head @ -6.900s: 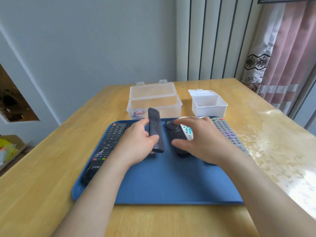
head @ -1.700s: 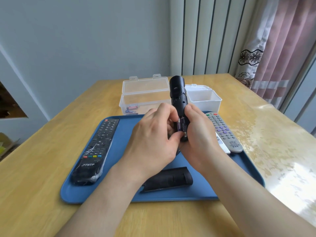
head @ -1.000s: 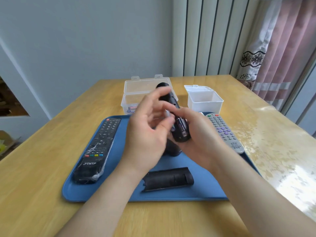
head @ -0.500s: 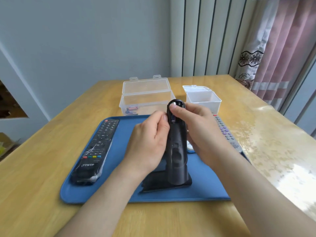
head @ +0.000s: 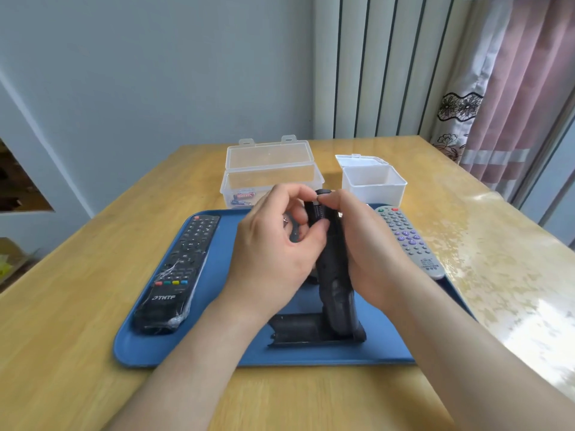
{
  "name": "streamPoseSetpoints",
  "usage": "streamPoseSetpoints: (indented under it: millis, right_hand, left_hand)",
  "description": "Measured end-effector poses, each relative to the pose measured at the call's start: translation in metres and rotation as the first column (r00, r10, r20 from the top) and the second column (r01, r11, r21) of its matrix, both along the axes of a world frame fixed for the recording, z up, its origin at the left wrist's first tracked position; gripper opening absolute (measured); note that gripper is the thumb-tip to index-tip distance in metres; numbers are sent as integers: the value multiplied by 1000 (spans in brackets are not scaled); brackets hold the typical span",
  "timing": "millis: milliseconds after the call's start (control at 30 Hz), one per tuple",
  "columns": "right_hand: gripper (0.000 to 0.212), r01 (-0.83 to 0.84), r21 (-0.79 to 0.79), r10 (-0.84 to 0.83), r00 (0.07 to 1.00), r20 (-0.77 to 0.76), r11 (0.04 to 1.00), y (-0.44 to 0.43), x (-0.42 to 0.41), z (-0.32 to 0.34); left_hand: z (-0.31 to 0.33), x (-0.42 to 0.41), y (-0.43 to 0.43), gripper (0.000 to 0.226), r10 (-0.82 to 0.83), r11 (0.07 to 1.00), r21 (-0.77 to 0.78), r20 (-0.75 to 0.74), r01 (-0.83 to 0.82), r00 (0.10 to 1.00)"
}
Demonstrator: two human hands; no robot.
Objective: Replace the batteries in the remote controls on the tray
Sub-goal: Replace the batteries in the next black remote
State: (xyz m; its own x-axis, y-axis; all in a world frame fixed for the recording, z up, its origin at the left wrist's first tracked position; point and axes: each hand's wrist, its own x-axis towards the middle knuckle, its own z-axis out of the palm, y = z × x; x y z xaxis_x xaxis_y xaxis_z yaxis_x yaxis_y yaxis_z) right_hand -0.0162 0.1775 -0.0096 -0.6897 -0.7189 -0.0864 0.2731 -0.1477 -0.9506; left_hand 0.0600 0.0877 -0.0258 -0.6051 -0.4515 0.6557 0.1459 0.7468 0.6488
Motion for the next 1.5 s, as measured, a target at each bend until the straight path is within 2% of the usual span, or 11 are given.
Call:
streamPoseSetpoints:
  millis: [333,700,900,1033,1100,1133,1167,1233,1333,1400,1500]
  right_hand:
    - [22,20,77,-12,995,-97,997,1,-5,0]
    - [19,51,10,-50,996,-75,999,7,-6,7]
    - [21,-8,74,13,998,-63,997,8,-10,6]
    - [26,-126,6,126,991,-37,992,6,-10,4]
    - [25,-250,-30,251,968,10,968,5,-9,4]
    - [23,-284,-44,286,958,36,958,5,-8,5]
    - [22,-293,-60,297,952,70,954,4,-7,5]
    - [17,-221,-118,238,958,161,968,3,-6,5]
    - [17,-29,-217,74,977,201,976,3,-7,4]
    - [20,25,-212,4,990,138,977,4,-7,4]
    - [22,22,-144,-12,997,72,989,3,-5,4]
  left_hand:
    - [7,-1,8,44,-146,978,147,-42,151,988]
    - [7,0,16,48,-109,990,-96,-56,103,993]
    - [5,0,12,50,-82,989,-127,-50,75,995]
    - [2,1,3,40,-14,990,-141,-32,10,999]
    - [1,2,2,33,-16,999,-43,-7,16,1000]
    - [1,2,1,30,-72,991,111,-8,72,997]
    - [3,1,1,26,-147,933,323,-54,156,988]
    - [9,0,-2,18,-245,634,700,-221,328,944]
    - [14,1,-15,18,-237,149,887,-398,438,886]
    - [14,1,-20,25,-230,27,899,-420,438,878]
    - [13,-3,-19,35,-201,1,906,-414,423,888]
